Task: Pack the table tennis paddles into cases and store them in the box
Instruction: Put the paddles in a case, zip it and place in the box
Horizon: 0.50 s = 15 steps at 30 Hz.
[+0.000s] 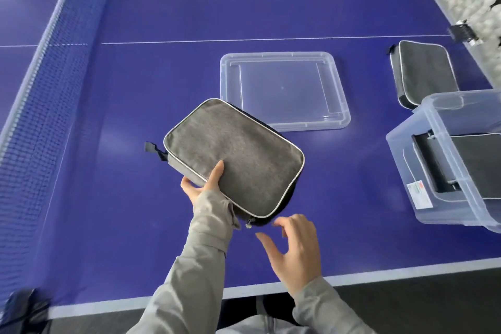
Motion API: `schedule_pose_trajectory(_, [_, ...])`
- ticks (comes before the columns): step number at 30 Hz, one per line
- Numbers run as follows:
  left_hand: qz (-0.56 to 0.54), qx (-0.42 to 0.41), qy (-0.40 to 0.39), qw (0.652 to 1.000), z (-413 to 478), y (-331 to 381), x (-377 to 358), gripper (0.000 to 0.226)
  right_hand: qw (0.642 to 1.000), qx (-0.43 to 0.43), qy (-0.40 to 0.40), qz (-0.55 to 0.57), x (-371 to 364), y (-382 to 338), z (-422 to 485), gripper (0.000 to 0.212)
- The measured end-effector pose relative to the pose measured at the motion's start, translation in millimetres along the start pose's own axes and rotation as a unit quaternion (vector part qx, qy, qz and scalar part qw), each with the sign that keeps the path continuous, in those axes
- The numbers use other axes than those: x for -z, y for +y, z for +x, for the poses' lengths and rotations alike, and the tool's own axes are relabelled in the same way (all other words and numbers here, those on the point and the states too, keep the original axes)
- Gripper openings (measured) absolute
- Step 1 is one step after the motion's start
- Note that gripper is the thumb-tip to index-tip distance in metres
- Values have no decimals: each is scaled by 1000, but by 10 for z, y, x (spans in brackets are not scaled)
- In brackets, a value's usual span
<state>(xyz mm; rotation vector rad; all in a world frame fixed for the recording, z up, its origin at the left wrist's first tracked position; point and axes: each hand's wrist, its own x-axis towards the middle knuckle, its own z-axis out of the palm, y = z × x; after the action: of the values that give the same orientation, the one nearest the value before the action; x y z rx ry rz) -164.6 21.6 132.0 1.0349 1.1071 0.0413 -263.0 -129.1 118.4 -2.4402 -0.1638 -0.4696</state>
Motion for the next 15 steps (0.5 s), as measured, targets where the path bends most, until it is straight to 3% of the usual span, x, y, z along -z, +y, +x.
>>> schedule_pose_trajectory(5, [-38, -24, 40, 998, -67, 16, -50, 82, 996, -78, 21, -37, -178, -132, 125, 37])
schedule_pose_trajectory(10, [-78, -40, 65, 994, -62, 21, -64, 78, 995, 23, 36, -90, -177, -122, 166, 20])
schedule_pose_trajectory(15, [-66, -29, 74, 995, -31, 19, 1, 83, 991, 97, 22, -89, -96, -143, 240, 17])
